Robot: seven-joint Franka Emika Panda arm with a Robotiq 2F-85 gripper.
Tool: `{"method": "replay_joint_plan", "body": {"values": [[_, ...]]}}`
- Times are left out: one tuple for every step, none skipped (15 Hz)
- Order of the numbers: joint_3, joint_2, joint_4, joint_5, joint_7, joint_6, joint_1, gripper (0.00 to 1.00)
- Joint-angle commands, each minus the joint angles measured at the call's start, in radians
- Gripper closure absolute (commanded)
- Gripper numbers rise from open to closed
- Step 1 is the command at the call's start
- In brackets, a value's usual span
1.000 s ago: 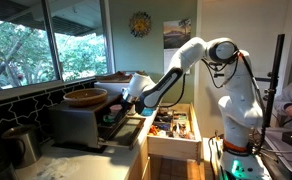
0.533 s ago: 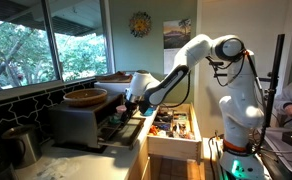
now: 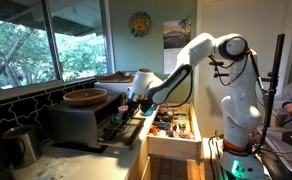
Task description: Pull the oven tray from the oven
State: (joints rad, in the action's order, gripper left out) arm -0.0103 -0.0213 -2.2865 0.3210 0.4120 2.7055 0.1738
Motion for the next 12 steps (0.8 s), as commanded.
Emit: {"method": "replay_joint_plan", "body": {"values": [[-0.036,-0.038,-0.025,0.027,0.026,-0.002,-0.048,0.0],[-0.041,-0.043,-0.025,0.007,0.01,-0.005,-0.052,0.0],[-0.047,-0.049,-0.027,-0.034,-0.025,-0.001,-0.052,0.0],[-0.053,-0.059,-0.028,-0.06,-0.047,-0.006,-0.051,0.0],[-0.057,-0.07,-0.028,-0.081,-0.064,-0.013,-0.051,0.0],[-0.061,-0.087,-0.025,-0.104,-0.077,-0.029,-0.051,0.0],[-0.065,-0.102,-0.023,-0.147,-0.106,-0.047,-0.048,0.0],[-0.068,-0.126,-0.025,-0.217,-0.156,-0.063,-0.039,0.0],[-0.07,-0.151,-0.025,-0.261,-0.184,-0.083,-0.036,0.0],[-0.071,-0.185,-0.026,-0.293,-0.207,-0.114,-0.036,0.0],[-0.072,-0.225,-0.028,-0.327,-0.235,-0.16,-0.033,0.0],[-0.07,-0.274,-0.035,-0.363,-0.277,-0.221,-0.026,0.0]]}}
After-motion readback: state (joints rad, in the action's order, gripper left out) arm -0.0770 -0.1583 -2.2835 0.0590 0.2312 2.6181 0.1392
